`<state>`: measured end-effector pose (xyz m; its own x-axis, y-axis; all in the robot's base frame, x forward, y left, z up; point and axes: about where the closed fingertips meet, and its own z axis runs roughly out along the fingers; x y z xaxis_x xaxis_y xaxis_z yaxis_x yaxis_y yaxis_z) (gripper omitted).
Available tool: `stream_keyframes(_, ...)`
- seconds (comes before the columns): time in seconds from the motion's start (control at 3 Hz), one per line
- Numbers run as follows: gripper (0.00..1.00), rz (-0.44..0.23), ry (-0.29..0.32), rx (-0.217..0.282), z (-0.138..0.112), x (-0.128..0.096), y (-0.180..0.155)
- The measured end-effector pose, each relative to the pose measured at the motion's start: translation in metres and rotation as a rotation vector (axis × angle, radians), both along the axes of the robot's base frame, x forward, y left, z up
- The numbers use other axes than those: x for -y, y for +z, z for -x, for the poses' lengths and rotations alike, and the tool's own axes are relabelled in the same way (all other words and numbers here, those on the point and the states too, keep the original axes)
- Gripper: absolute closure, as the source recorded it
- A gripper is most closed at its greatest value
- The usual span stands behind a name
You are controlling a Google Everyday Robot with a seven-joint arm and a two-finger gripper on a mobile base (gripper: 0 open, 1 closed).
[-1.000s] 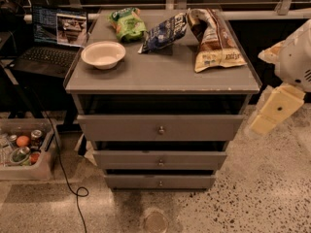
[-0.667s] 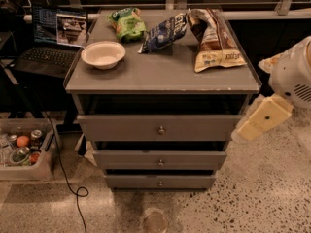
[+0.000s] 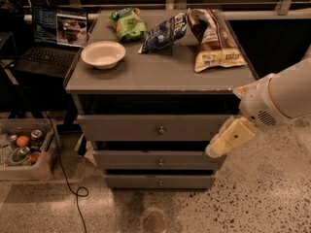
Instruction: Open bottom drawer
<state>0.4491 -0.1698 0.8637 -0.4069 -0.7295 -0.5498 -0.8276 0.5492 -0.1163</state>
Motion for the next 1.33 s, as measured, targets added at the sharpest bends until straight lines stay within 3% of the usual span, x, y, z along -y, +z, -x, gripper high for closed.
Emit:
stream_keyframes(0.67,0.00,-0.004,0.009,0.021,0.007,-0.006,0.002)
stream_keyframes(1.33,0.00,-0.030,-0.045,-0.057,0.020,-0.010,-0.087)
